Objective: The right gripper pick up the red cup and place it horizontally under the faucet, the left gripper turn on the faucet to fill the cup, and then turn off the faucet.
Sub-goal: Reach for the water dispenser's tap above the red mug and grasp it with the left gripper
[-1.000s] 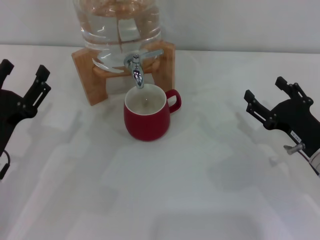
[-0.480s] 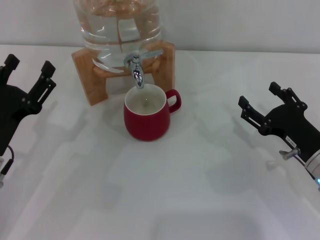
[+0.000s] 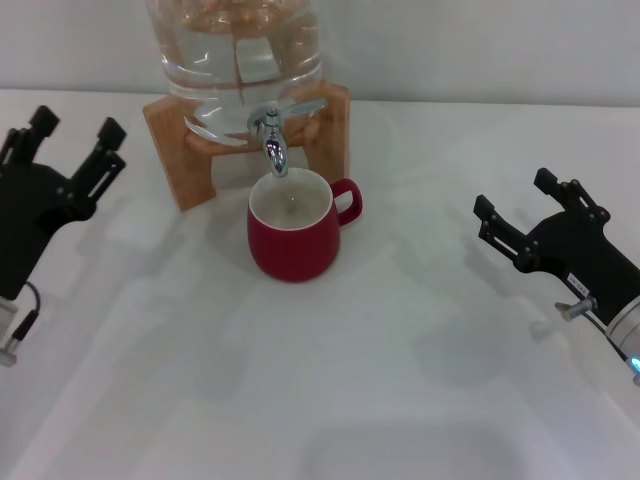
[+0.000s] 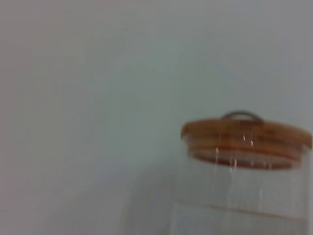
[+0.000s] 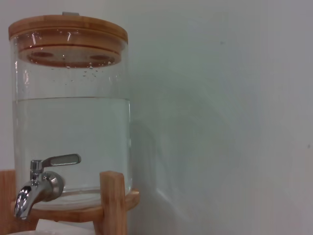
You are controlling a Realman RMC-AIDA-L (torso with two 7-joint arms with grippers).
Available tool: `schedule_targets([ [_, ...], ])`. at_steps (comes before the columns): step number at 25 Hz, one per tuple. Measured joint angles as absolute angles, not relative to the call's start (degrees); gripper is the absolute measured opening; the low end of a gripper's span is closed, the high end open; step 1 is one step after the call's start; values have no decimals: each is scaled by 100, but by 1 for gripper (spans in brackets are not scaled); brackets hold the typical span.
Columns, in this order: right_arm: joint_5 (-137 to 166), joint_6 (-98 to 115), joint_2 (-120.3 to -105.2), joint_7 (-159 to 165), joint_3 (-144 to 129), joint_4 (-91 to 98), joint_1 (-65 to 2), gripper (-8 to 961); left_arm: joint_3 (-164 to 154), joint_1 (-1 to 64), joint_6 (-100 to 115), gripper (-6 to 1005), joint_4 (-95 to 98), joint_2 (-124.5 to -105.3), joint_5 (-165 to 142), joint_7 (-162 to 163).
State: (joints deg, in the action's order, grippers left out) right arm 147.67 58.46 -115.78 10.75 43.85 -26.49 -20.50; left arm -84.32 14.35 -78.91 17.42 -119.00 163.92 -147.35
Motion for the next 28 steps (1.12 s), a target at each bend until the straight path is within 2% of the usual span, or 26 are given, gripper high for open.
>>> schedule_targets([
  [18, 14766, 5838, -11584, 1204, 4386, -2601, -2066, 859, -8392, 420, -5246, 874, 5249, -11839, 13221, -11824],
  [28, 14765, 5835, -11584, 1204, 4386, -2601, -2076, 859, -7948, 156, -5089, 874, 6832, -11881, 10566, -9112],
])
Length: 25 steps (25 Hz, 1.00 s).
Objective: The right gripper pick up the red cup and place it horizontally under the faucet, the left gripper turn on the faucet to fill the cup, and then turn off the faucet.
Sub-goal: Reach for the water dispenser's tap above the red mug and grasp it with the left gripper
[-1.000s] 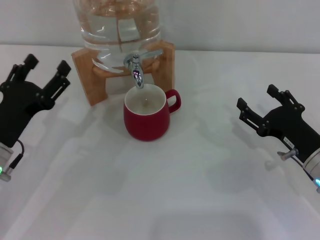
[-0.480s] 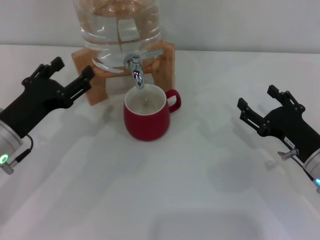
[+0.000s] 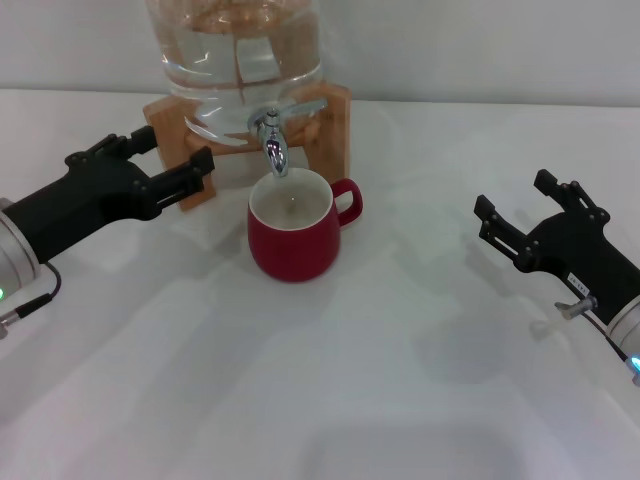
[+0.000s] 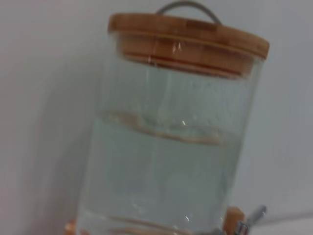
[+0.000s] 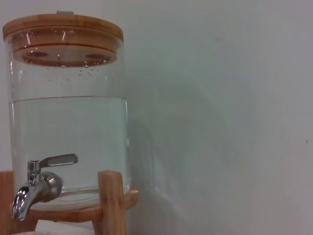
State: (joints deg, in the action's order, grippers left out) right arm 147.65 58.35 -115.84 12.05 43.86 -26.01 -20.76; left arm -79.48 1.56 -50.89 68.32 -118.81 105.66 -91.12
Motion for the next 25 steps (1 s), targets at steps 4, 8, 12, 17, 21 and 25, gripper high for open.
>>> schedule_targets([
  [4, 14766, 5835, -11584, 1204, 4386, -2602, -2090, 859, -7750, 172, -5279, 874, 7364, -11884, 9492, -8028],
  [8, 14766, 5835, -11588, 1204, 4386, -2602, -2105, 860, -7531, 299, -5641, 874, 7778, -11883, 8504, -7186],
  [12, 14783, 5836, -11592, 1207, 4386, -2602, -2140, 860, -7083, 602, -6337, 874, 7952, -11885, 7817, -6709],
  [17, 14790, 5836, -11593, 1215, 4386, -2620, -2152, 860, -6605, 1031, -7166, 874, 8214, -11881, 7200, -6376],
  [21, 14791, 5836, -11593, 1217, 4386, -2644, -2156, 860, -6489, 1215, -7431, 874, 8602, -11872, 6865, -6114],
  [25, 14783, 5836, -11603, 1220, 4386, -2658, -2162, 860, -6393, 1401, -7562, 874, 8784, -11865, 6571, -6021],
])
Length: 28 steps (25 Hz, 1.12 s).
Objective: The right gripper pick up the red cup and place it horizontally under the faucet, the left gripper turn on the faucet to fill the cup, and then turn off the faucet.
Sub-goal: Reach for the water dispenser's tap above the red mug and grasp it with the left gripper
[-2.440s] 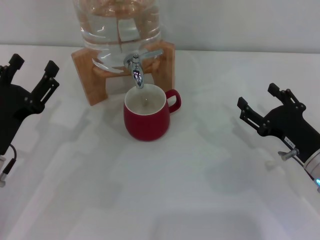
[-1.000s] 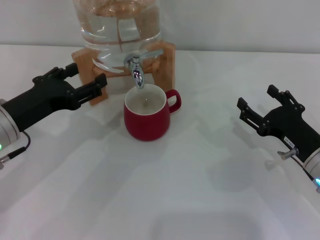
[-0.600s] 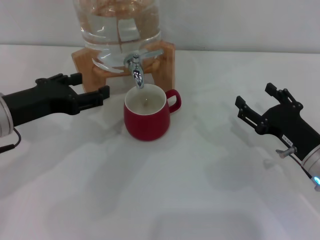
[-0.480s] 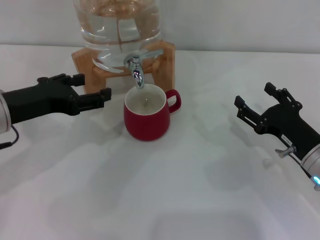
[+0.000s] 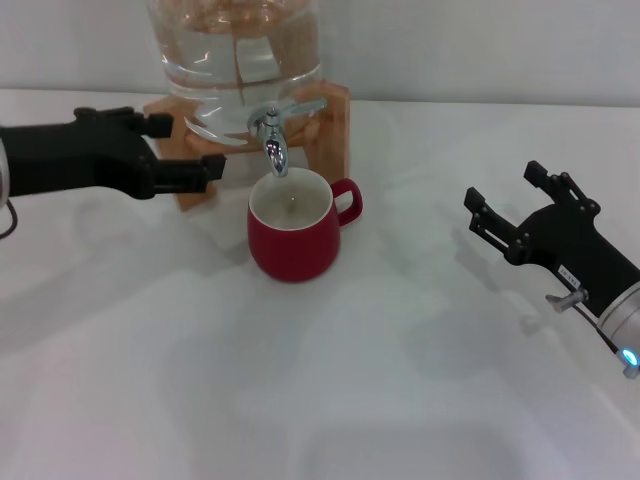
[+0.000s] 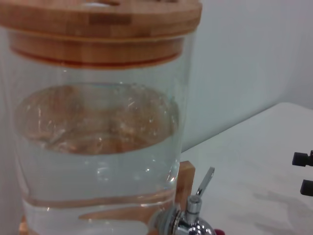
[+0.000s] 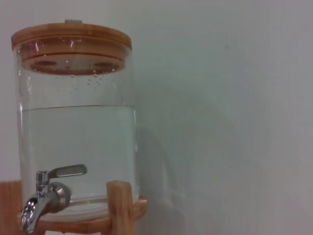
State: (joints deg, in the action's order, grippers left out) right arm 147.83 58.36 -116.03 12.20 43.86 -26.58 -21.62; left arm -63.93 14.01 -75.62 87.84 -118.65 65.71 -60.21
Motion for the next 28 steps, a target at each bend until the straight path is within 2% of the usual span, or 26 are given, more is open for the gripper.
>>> schedule_targets([
  [13, 14789, 5855, -11612, 1269, 4386, -2673, -2173, 859, -6311, 2299, -7972, 874, 8376, -11652, 6426, -6319],
  [28, 14810, 5883, -11610, 1301, 4386, -2653, -2171, 859, -6310, 3062, -7960, 874, 7814, -11625, 6214, -6439],
])
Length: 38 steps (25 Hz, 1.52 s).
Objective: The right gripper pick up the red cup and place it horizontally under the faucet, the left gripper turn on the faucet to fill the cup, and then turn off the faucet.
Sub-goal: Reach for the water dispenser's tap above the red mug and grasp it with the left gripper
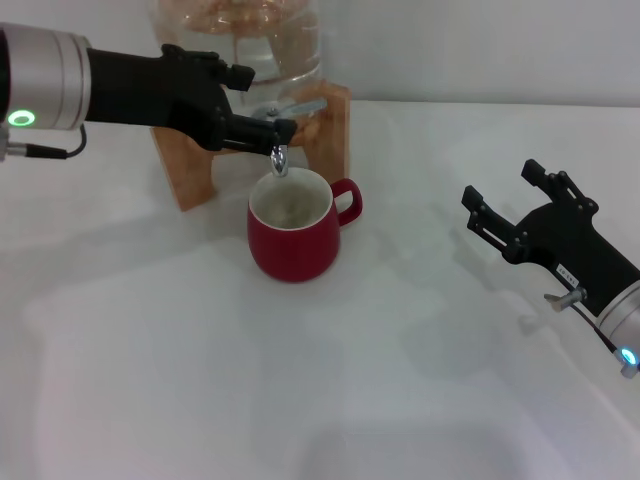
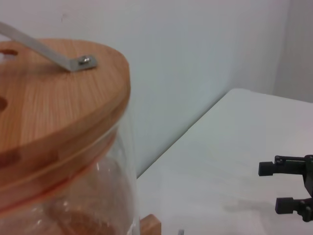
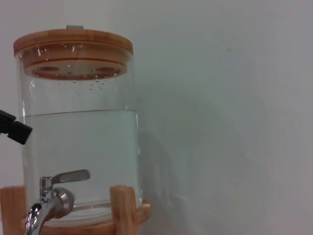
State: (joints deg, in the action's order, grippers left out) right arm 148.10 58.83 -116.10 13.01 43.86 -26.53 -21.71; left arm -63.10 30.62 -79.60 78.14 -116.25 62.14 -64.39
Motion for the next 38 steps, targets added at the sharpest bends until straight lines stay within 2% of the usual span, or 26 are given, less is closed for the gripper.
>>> schedule_targets([
  [18, 14819, 5954, -11610, 1301, 4341, -2669, -2171, 859, -6311, 3713, -7765, 874, 7158, -11669, 5977, -6737],
  [38, 14812, 5980, -11610, 1300, 4334, -2657, -2233, 860, -6319, 4004, -7654, 874, 6687, -11746, 5873, -7108],
])
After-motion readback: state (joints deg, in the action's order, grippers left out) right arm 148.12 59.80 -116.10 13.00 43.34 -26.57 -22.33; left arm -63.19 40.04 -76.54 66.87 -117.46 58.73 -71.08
